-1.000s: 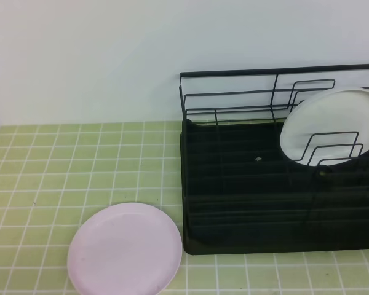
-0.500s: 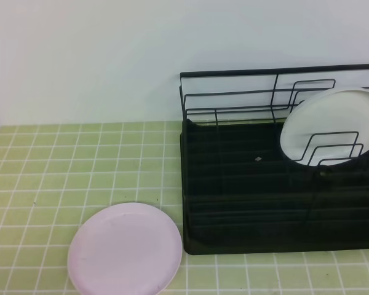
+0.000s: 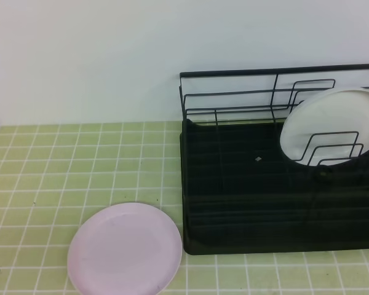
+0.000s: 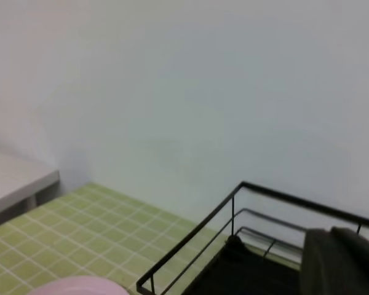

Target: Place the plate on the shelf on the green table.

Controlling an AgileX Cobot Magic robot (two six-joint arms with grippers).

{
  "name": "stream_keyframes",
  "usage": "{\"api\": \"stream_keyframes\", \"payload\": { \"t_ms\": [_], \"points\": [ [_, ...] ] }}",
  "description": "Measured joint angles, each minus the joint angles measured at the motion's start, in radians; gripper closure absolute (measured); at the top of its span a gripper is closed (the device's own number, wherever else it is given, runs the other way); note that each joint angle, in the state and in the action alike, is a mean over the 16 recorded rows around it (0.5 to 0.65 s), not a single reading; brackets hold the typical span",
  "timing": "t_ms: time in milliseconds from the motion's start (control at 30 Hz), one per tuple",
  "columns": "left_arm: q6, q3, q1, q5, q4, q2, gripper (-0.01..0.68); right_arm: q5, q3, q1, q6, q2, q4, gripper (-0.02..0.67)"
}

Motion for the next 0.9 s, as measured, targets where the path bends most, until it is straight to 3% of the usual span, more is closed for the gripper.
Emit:
{"api": "stream_keyframes", "payload": {
  "t_ms": [333, 733, 900],
  "points": [
    [0.093, -0.23, 0.0, 0.199, 0.133, 0.35, 0.675, 0.13, -0.041, 0.003, 0.14, 0.156, -0.138, 0.651],
    [0.337, -0.489, 0.0, 0.383, 0.116, 0.737, 0.675, 0.278, -0.056, 0.053, 0.646, 0.234, -0.68, 0.651],
    [0.418, -0.566, 0.0, 0.431, 0.114, 0.867, 0.675, 0.34, -0.069, 0.07, 0.773, 0.285, -0.789, 0.651]
  ]
}}
